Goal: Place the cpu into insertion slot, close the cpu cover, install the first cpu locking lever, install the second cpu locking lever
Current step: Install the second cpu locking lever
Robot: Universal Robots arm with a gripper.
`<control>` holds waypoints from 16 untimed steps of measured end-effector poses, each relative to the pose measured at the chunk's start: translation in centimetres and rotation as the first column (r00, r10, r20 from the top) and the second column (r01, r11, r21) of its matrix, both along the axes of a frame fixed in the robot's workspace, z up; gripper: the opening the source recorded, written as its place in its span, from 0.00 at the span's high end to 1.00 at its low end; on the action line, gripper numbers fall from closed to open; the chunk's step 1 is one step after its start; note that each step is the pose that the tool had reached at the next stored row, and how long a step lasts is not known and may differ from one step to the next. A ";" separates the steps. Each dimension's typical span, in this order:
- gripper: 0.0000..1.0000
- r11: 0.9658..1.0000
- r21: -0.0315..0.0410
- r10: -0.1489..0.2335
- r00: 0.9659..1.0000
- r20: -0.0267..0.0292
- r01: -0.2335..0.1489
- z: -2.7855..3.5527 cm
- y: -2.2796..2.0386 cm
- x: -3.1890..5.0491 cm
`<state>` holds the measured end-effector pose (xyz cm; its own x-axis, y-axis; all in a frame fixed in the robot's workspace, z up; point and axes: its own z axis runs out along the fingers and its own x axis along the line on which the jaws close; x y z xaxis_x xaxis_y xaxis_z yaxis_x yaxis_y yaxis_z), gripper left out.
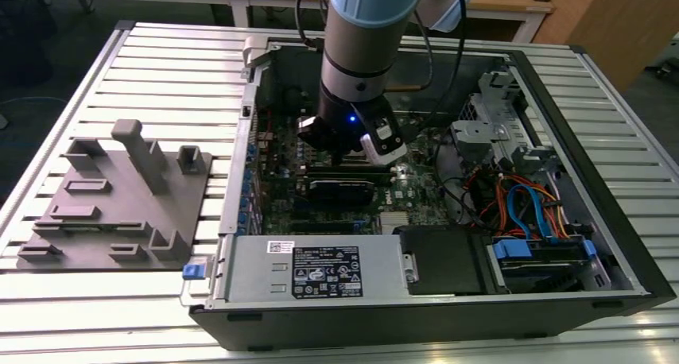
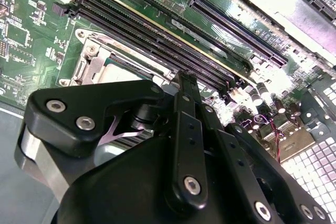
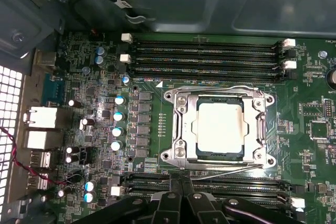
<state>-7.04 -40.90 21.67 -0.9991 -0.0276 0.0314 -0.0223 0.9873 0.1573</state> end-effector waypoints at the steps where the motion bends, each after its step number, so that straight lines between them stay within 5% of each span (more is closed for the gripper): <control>1: 0.90 1.000 0.000 0.000 1.000 0.000 0.000 0.00 0.00 0.00; 6: 0.90 1.000 0.002 0.000 1.000 0.000 0.000 -0.07 -0.07 0.00; 16: 0.90 1.000 0.021 0.000 1.000 -0.001 0.000 -0.75 -0.28 -0.30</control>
<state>-7.34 -41.18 20.92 -0.9991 -0.0283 0.0316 -0.0223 0.9838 0.1779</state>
